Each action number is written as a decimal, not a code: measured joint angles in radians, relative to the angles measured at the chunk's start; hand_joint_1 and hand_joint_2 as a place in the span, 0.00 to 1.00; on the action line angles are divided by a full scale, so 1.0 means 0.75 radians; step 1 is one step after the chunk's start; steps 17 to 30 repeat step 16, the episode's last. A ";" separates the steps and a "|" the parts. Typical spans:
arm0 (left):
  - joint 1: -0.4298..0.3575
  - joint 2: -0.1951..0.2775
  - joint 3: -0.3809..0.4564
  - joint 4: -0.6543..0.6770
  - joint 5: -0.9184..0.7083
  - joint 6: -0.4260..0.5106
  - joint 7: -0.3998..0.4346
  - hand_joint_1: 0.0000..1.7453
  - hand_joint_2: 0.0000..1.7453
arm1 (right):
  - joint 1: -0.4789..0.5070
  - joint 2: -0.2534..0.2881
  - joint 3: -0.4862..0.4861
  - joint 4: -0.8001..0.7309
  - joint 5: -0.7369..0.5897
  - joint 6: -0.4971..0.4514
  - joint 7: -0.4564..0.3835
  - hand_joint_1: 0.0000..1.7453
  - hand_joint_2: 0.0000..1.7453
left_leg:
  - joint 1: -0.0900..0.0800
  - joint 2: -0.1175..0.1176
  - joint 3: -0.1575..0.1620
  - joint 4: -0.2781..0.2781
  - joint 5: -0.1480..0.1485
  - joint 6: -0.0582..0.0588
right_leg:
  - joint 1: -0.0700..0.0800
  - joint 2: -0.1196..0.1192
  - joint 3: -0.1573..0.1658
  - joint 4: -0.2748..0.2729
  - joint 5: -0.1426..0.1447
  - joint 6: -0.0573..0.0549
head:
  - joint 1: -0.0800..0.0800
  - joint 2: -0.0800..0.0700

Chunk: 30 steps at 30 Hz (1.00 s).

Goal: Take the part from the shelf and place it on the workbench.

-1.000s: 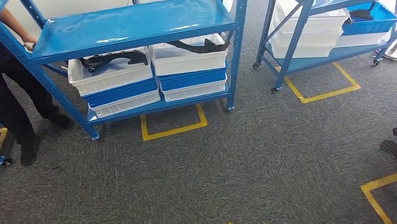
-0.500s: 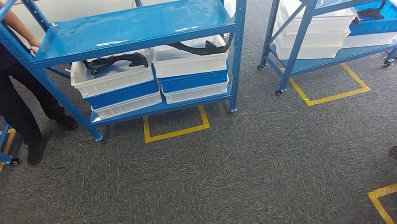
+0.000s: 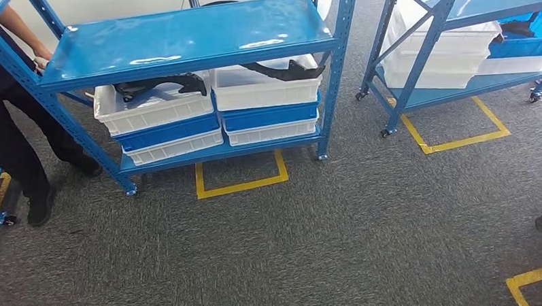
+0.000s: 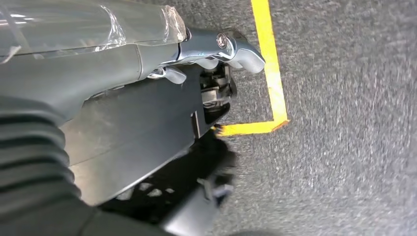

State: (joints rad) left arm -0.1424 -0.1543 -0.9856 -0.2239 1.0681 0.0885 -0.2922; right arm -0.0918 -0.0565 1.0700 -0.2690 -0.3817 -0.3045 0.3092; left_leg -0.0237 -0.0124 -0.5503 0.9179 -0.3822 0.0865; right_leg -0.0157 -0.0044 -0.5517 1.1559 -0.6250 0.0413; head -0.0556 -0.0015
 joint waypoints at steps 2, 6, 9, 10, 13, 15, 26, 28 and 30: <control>0.006 0.001 0.024 -0.003 -0.057 -0.004 0.016 0.00 1.00 | 0.018 0.000 -0.032 0.002 0.020 0.016 -0.015 0.00 1.00 | 0.000 -0.002 0.015 0.000 -0.015 -0.001 | -0.002 0.002 -0.098 0.118 -0.007 0.009 | 0.001 0.000; 0.015 0.002 0.086 -0.023 -0.172 -0.012 0.044 0.00 1.00 | 0.071 -0.004 -0.103 0.011 0.060 0.050 -0.047 0.00 1.00 | 0.001 -0.017 0.051 0.009 -0.049 -0.022 | -0.009 0.004 -0.027 -0.159 0.202 0.012 | 0.002 0.000; 0.025 0.006 0.140 -0.039 -0.258 -0.020 0.069 0.00 1.00 | 0.094 -0.004 -0.167 0.013 0.090 0.074 -0.073 0.00 1.00 | -0.005 -0.016 0.054 0.019 -0.070 -0.041 | -0.003 0.010 0.008 -0.256 0.238 -0.008 | -0.001 0.000; 0.031 0.009 0.160 -0.044 -0.287 -0.022 0.077 0.00 1.00 | 0.099 -0.003 -0.189 0.013 0.101 0.081 -0.082 0.00 1.00 | -0.003 -0.016 0.054 0.020 -0.073 -0.045 | -0.003 0.011 0.008 -0.257 0.239 -0.016 | -0.001 0.000; 0.055 0.018 0.223 -0.053 -0.378 -0.027 0.099 0.00 1.00 | 0.108 0.001 -0.258 0.013 0.134 0.107 -0.109 0.00 1.00 | 0.007 -0.009 0.019 0.113 -0.138 -0.070 | -0.007 0.006 0.010 -0.262 0.240 -0.035 | -0.004 0.000; 0.070 0.028 0.265 -0.056 -0.437 -0.031 0.110 0.00 1.00 | 0.112 0.002 -0.302 0.011 0.155 0.124 -0.125 0.00 1.00 | 0.016 -0.003 -0.062 0.298 -0.235 -0.089 | -0.007 -0.004 0.010 -0.262 0.238 -0.042 | -0.006 0.000; 0.074 0.030 0.276 -0.057 -0.451 -0.032 0.112 0.00 1.00 | 0.114 0.002 -0.313 0.011 0.161 0.128 -0.129 0.00 1.00 | 0.018 -0.003 -0.087 0.354 -0.261 -0.093 | -0.007 -0.006 0.010 -0.261 0.237 -0.043 | -0.007 0.000; 0.074 0.030 0.276 -0.057 -0.451 -0.032 0.112 0.00 1.00 | 0.114 0.002 -0.313 0.011 0.161 0.128 -0.129 0.00 1.00 | 0.018 -0.003 -0.087 0.354 -0.261 -0.093 | -0.007 -0.006 0.010 -0.261 0.237 -0.043 | -0.007 0.000; 0.074 0.030 0.276 -0.057 -0.451 -0.032 0.112 0.00 1.00 | 0.114 0.002 -0.313 0.011 0.161 0.128 -0.129 0.00 1.00 | 0.018 -0.003 -0.087 0.354 -0.261 -0.093 | -0.007 -0.006 0.010 -0.261 0.237 -0.043 | -0.007 0.000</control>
